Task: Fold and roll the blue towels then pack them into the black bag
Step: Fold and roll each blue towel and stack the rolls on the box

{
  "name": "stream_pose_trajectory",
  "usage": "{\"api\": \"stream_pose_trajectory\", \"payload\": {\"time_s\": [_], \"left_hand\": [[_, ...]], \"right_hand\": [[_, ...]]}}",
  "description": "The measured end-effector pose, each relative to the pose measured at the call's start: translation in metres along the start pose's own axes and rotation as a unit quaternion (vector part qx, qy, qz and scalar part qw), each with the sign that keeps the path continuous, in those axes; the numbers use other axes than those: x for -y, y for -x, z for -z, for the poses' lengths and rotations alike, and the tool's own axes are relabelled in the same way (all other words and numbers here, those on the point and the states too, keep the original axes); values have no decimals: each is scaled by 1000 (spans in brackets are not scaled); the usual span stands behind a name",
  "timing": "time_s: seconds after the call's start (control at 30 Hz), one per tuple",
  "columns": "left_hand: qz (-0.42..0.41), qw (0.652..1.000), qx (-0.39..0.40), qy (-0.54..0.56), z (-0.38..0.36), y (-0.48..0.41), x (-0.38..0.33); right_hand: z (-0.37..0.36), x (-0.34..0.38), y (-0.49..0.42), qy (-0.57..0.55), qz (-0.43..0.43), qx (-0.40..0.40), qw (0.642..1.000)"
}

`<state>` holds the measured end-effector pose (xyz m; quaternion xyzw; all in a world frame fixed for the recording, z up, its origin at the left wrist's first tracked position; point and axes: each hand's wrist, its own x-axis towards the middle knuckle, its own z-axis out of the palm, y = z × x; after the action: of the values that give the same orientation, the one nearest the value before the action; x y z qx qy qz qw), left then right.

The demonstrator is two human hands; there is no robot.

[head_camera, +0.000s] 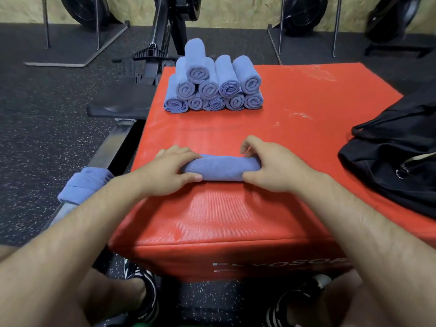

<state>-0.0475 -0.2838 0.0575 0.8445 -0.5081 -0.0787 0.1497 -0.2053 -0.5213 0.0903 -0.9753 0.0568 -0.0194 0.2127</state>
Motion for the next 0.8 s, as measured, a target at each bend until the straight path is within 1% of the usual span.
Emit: {"api": "stream_pose_trajectory", "payload": {"time_s": [0.03,0.1,0.17,0.27,0.33,0.43,0.53,0.6,0.7,0.8], "left_hand": [[8,1000,15,25,2,1,0],[21,997,15,73,4,0,-1],[17,996,-24,79,3,-4,-3],[-37,994,-102,-19,-1,-12,-10],[-77,989,-114,-59,-2,-17,-14],[-84,989,-89,-82,3,-26,-15],[-63,993,-33,-93,7,-35,-11],[-62,991,1,-120,2,-40,-7],[-76,987,6,-141,-8,-46,4],[-72,991,5,-116,-9,-58,9]], "right_hand": [[1,1,0,-17,-11,10,1000],[0,1,-3,-24,-32,20,999],[-2,0,-9,-11,-29,10,999],[-6,-5,-18,22,-14,-18,999],[-5,-3,-20,18,-7,-39,999],[-7,3,-20,33,34,-68,997],[-10,1,-24,56,40,-66,995],[-12,-6,-29,59,32,-40,997],[-17,-16,-35,52,26,16,998],[-21,-22,-41,34,22,21,999]]}}
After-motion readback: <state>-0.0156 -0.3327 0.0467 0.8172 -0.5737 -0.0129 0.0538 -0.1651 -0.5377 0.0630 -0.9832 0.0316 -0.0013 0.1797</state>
